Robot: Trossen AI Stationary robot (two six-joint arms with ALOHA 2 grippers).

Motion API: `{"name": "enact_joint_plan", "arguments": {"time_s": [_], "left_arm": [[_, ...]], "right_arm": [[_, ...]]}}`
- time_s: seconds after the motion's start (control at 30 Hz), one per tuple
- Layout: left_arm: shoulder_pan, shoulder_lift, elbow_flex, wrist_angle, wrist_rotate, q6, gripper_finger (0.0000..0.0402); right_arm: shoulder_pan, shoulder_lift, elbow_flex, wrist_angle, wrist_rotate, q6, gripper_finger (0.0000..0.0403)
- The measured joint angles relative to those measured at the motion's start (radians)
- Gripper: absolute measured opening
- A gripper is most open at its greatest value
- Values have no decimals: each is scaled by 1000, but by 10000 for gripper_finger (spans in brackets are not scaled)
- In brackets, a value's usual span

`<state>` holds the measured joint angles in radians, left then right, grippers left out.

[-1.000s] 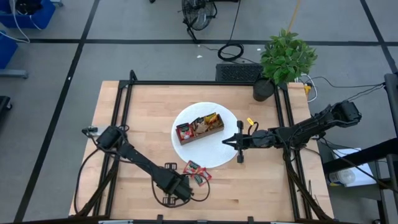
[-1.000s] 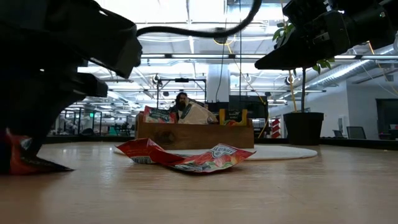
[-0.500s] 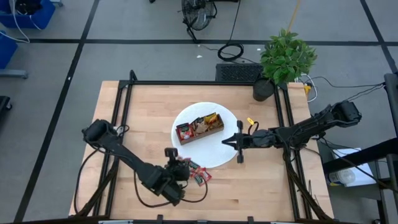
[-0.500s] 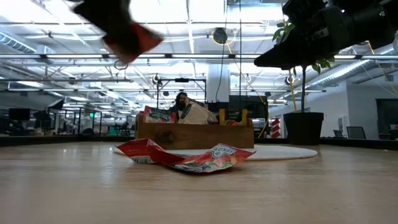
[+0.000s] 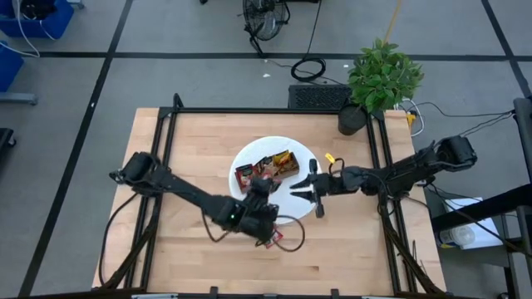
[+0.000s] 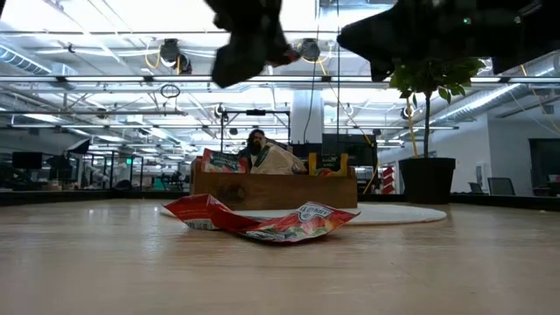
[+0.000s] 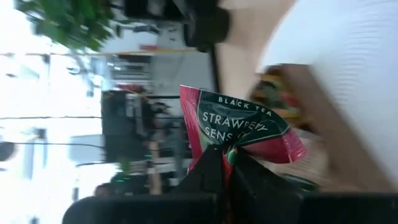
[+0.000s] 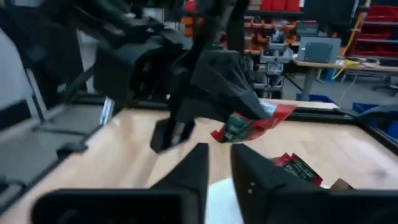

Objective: Pick & Place Tea
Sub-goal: Put the red tea bag into the left section of the wooden organizer

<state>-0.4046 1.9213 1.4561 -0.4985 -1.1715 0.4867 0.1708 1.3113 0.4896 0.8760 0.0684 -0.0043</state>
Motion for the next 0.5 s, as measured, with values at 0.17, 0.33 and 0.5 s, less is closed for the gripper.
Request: {"name": "enact_joint_plan", "arguments": {"time_s": [0.17, 0.33, 0.5], "left_arm": [[46, -1, -26, 224, -50, 326, 6], [67, -2, -26, 372, 5, 478, 6], [71, -2, -26, 446, 39, 537, 6]], "right_arm": [[-70, 0, 0, 34, -67, 128, 129], [-118, 0, 0, 50, -138, 211, 166], [-132, 0, 0, 69, -173, 230, 163]]}}
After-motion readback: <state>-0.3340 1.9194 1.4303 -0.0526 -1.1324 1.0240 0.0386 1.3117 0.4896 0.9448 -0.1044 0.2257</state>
